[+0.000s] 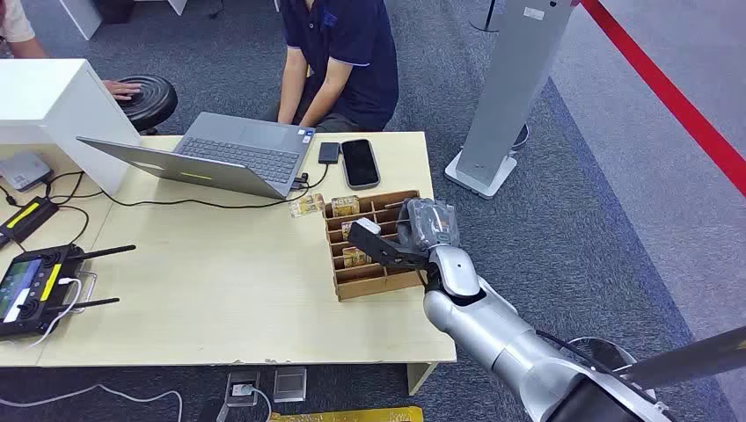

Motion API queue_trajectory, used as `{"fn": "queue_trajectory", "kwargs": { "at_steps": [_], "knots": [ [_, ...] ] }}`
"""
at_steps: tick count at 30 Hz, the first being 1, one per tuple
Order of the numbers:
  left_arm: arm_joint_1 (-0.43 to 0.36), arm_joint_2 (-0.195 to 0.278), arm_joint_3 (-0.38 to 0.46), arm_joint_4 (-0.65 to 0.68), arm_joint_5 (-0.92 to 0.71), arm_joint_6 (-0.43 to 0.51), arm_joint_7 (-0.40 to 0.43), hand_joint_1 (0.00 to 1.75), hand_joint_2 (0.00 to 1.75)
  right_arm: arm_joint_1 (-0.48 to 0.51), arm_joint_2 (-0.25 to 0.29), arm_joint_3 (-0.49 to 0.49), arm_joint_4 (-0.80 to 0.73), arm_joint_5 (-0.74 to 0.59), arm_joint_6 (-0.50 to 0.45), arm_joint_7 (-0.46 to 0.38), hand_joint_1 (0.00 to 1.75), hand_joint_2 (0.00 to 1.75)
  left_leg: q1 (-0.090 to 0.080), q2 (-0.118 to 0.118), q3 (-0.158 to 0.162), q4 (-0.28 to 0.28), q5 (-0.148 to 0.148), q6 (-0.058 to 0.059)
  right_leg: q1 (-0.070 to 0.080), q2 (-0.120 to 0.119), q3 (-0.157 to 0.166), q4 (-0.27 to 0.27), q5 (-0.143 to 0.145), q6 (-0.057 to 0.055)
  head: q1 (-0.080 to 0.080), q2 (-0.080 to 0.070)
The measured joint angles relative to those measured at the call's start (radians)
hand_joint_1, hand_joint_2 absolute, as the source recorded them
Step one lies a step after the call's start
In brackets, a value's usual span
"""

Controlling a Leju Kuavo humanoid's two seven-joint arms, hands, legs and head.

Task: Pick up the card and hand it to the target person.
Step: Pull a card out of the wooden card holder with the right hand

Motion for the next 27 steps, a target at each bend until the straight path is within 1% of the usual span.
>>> {"fn": "queue_trajectory", "kwargs": {
  "at_steps": [1,2,4,16,18,21,24,27],
  "knots": [
    [0.000,0.000,0.000,0.000,0.000,0.000,0.000,0.00,0.58,0.000,0.000,0.001,0.000,0.000,0.000,0.000,1.38,1.75,0.000,0.000,0.000,0.000,0.000,0.000,0.000,0.000,0.000,0.000,0.000,0.000,0.000,0.000],
    [0.000,0.000,0.000,0.000,-0.001,0.000,-0.001,0.00,0.87,0.000,0.001,0.002,0.000,0.000,-0.001,0.000,1.38,1.75,0.000,0.000,0.000,0.000,0.000,0.000,0.000,0.000,0.000,0.000,0.000,0.000,0.000,0.000],
    [0.000,0.000,0.000,0.000,-0.007,-0.001,-0.003,0.00,1.75,0.000,0.002,0.005,0.001,0.000,-0.002,0.001,1.40,1.75,0.000,0.000,0.000,0.000,0.000,0.000,0.000,0.000,0.000,0.000,0.000,0.000,0.000,0.000],
    [0.002,0.000,0.000,0.000,-0.003,0.010,-0.002,0.00,1.75,-0.006,0.002,0.010,-0.004,-0.022,0.008,0.001,1.40,1.75,0.000,0.000,0.000,0.000,0.000,0.000,0.000,0.000,0.000,0.000,0.000,0.000,0.000,0.000],
    [0.004,0.000,0.000,0.000,0.001,0.010,-0.002,0.00,1.75,-0.010,-0.001,0.010,-0.022,-0.031,0.035,0.020,1.40,1.75,0.000,0.000,0.000,0.000,0.000,0.000,0.000,0.000,0.000,0.000,0.000,0.000,0.000,0.000],
    [0.010,0.001,0.000,0.000,0.006,0.011,-0.003,0.00,1.75,-0.017,-0.013,0.008,-0.079,-0.043,0.109,0.074,1.40,1.75,0.000,0.000,0.000,0.000,0.000,0.000,0.000,0.000,0.000,0.000,0.000,0.000,0.000,0.000],
    [0.017,0.004,0.000,0.000,0.011,0.011,-0.005,0.00,1.75,-0.026,-0.039,0.005,-0.170,-0.060,0.199,0.135,1.40,1.75,0.000,0.000,0.000,0.000,0.000,0.000,0.000,0.000,0.000,0.000,0.000,0.000,0.000,0.000],
    [0.021,0.007,0.000,0.000,0.013,0.011,-0.005,0.00,1.75,-0.031,-0.068,-0.002,-0.269,-0.078,0.260,0.182,1.40,1.75,0.000,0.000,0.000,0.000,0.000,0.000,0.000,0.000,0.000,0.000,0.000,0.000,0.000,0.000]
  ]
}}
